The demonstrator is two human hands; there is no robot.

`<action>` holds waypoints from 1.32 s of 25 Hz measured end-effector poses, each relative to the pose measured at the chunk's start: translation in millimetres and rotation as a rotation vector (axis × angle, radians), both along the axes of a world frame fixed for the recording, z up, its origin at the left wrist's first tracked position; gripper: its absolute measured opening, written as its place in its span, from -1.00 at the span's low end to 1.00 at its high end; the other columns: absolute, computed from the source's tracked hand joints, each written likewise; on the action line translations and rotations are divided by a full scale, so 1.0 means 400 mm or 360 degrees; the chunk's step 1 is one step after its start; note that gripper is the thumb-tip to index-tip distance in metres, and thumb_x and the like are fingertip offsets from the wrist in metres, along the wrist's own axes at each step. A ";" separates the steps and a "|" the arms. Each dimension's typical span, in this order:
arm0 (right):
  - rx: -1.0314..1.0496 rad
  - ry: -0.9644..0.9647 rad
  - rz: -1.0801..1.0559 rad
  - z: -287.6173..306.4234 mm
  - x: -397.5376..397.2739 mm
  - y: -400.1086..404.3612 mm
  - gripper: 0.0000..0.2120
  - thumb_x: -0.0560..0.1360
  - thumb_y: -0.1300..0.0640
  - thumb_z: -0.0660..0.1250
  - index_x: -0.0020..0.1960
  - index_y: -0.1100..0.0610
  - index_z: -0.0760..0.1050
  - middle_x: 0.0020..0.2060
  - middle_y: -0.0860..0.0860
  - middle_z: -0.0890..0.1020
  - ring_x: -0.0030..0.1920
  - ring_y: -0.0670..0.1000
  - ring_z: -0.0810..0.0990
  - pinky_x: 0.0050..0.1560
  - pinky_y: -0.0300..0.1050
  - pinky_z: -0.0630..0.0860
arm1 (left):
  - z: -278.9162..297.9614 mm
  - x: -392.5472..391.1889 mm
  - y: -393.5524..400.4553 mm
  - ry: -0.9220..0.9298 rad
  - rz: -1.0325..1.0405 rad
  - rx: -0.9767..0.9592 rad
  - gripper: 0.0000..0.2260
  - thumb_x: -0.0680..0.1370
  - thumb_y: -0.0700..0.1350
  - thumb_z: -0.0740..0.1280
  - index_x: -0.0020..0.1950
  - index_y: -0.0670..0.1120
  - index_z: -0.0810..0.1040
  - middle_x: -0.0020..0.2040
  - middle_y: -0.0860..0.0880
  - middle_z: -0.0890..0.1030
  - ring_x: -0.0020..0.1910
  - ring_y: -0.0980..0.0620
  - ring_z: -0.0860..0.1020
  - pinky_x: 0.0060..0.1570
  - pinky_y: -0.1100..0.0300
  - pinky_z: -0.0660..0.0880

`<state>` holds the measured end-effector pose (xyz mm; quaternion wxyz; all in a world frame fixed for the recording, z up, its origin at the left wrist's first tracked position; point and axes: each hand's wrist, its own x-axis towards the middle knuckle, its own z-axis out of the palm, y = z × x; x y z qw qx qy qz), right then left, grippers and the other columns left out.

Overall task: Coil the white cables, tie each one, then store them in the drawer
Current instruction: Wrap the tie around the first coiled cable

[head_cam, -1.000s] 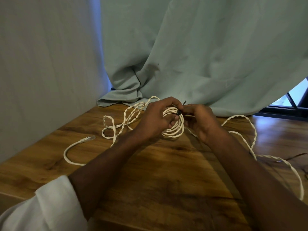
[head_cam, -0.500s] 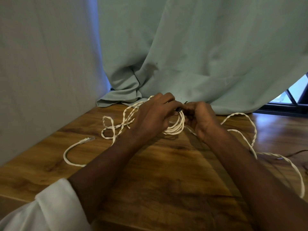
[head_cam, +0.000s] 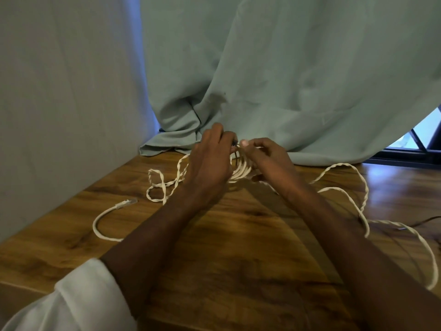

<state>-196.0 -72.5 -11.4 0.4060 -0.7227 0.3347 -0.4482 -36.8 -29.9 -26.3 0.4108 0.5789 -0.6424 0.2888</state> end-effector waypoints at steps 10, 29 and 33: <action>-0.0671 0.0301 -0.0114 -0.032 -0.017 -0.013 -0.74 0.50 0.19 0.53 0.12 -0.03 0.60 -0.11 -0.08 0.73 -0.15 -0.13 0.70 -0.11 0.06 0.70 | 0.037 0.034 0.005 0.1239 -0.0614 0.0551 -0.85 0.46 -0.31 0.56 0.00 -0.14 0.78 -0.16 -0.06 0.77 -0.18 0.01 0.75 -0.04 0.10 0.68; -0.0660 -0.0190 -0.0354 -0.041 0.024 0.015 -0.91 0.52 0.23 0.49 -0.05 0.06 0.72 -0.05 -0.08 0.68 -0.02 -0.18 0.64 -0.02 -0.37 0.49 | 0.055 0.011 0.032 0.2756 -0.1182 0.1012 -0.75 0.58 -0.32 0.40 0.26 -0.24 0.64 -0.06 -0.19 0.74 -0.22 -0.06 0.74 -0.19 0.10 0.71; -0.0538 -0.0354 -0.0480 -0.044 0.031 0.025 -0.91 0.54 0.19 0.49 0.01 0.04 0.69 -0.04 -0.08 0.69 -0.04 -0.16 0.66 -0.06 -0.32 0.53 | 0.044 -0.015 0.025 0.2774 -0.1273 0.0880 -0.72 0.57 -0.34 0.42 0.29 -0.25 0.62 0.03 -0.24 0.74 -0.08 -0.12 0.75 0.07 -0.03 0.68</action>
